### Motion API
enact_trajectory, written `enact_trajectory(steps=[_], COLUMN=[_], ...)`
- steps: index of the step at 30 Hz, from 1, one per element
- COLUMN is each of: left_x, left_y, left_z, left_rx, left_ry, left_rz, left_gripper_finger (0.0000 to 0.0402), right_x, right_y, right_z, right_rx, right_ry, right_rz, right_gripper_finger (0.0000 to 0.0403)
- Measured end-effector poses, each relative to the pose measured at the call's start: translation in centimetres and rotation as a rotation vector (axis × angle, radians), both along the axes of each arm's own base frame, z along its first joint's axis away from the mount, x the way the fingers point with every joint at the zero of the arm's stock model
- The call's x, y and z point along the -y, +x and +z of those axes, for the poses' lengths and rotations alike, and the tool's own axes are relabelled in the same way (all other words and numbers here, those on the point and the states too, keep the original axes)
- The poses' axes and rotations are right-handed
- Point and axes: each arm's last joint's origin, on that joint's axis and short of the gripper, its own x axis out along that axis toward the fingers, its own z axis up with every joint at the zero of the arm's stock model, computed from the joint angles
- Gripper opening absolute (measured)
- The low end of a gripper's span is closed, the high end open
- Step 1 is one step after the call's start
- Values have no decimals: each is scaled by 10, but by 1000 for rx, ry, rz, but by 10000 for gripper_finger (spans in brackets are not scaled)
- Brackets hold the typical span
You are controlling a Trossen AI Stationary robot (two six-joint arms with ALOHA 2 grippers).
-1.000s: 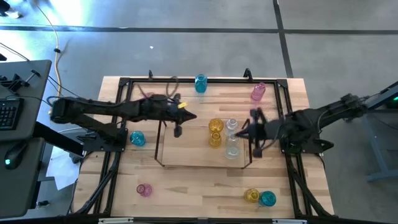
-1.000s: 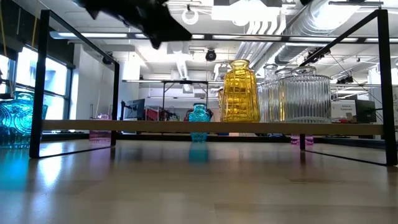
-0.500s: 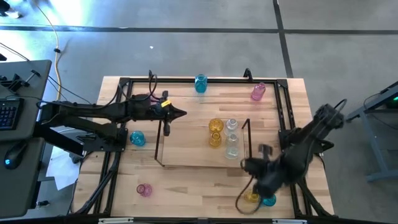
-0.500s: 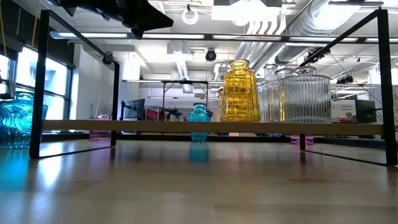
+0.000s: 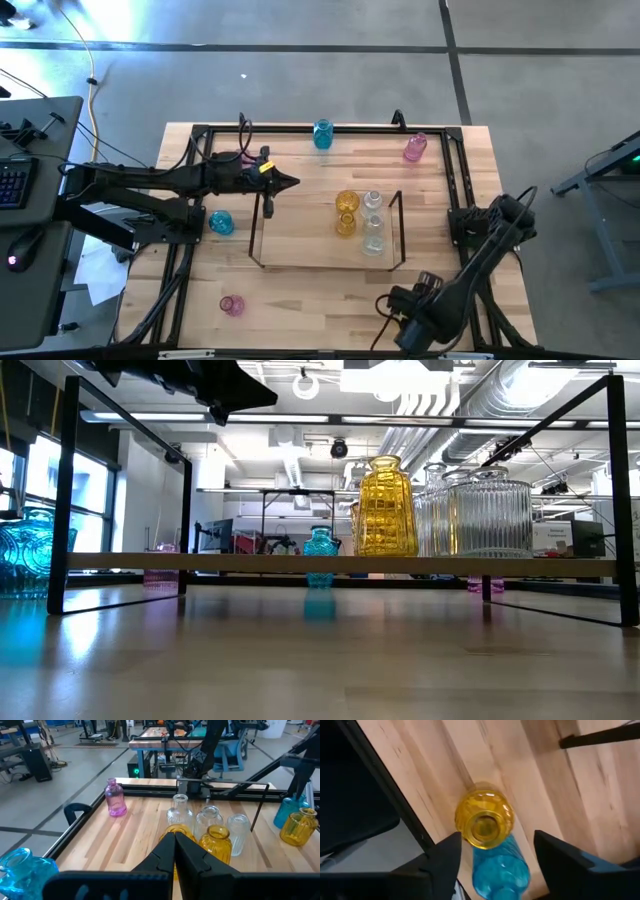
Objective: Sort vases onto shelf
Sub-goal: Put the yellow vase on the shelf aligned with the other yellow vases
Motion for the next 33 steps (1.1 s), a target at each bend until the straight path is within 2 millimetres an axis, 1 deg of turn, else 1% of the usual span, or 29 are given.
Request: enact_trajectory(steps=[5, 9, 21, 27, 33], left_x=[0, 0, 1, 1, 1], left_y=[0, -1, -1, -1, -1], left_z=[-1, -3, -6, -6, -6], left_rx=[-5, -24, -57, -56, -55], left_ry=[-23, -29, -34, -32, -32], left_rz=[5, 4, 5, 4, 4], left_gripper_finger=[0, 0, 0, 0, 0], right_x=[-7, -8, -7, -4, -1], right_y=[1, 2, 5, 3, 7], right_z=[-14, -23, -24, -44, -48], right_rx=[-21, -39, -26, -69, -76], right_ry=[-32, -53, -51, -26, -2], right_rz=[3, -42, -67, -58, -32], right_gripper_finger=[243, 245, 252, 252, 248])
